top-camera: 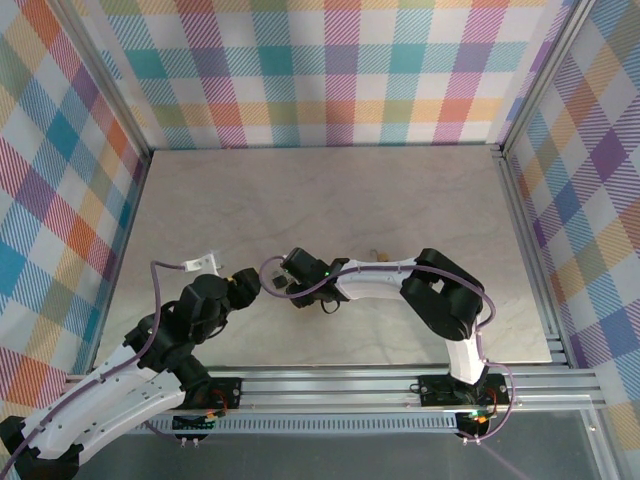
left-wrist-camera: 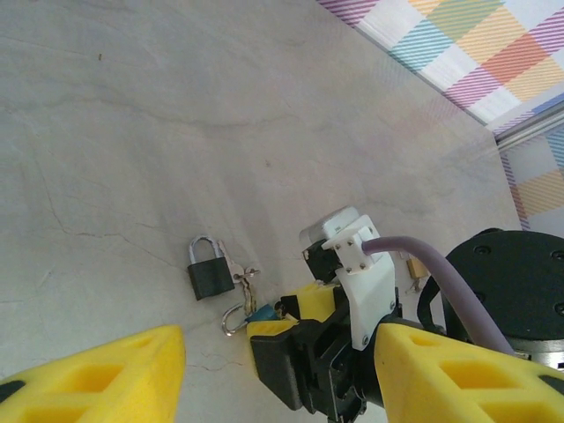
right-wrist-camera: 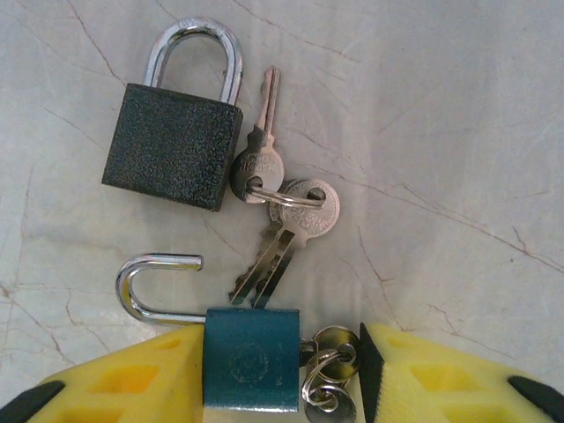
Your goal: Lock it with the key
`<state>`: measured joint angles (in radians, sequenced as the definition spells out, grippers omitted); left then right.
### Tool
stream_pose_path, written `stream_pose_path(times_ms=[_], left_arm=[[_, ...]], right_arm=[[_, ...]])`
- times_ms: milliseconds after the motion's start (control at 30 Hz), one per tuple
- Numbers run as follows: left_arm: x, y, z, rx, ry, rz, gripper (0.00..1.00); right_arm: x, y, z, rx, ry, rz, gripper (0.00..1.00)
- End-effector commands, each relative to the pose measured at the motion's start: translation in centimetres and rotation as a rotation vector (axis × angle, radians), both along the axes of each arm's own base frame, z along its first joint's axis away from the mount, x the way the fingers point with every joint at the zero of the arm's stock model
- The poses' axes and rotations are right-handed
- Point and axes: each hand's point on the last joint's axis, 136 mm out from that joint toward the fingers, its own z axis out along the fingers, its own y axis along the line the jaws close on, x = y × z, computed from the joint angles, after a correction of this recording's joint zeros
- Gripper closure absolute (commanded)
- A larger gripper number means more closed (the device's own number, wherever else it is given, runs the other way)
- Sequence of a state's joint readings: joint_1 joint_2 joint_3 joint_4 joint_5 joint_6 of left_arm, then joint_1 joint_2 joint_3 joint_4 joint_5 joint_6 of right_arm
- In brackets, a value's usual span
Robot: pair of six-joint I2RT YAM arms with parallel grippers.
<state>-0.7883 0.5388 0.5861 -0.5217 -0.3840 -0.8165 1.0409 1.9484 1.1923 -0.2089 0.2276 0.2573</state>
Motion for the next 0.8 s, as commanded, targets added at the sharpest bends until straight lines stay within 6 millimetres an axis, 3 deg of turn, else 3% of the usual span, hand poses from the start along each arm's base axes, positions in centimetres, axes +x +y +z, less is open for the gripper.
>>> stream_pose_path(times_ms=[0,467,767], left_arm=[[0.0,0.7,0.4,0.017,-0.019,0.013,0.41],[0.0,0.8,0.2,0.026,-0.017,0.015,0.41],[-0.1,0.9,0.3,0.027,-0.019,0.018,0.41]], right_arm=[[-0.6,-0.7,-1.5,-0.059,0.024,-0.003,0.55],[-2.0,-0.7,-1.5,-0.056,0.046,0.002,0.52],[-2.0,-1.3,-1.3,-0.071,0.042,-0.021,0.63]])
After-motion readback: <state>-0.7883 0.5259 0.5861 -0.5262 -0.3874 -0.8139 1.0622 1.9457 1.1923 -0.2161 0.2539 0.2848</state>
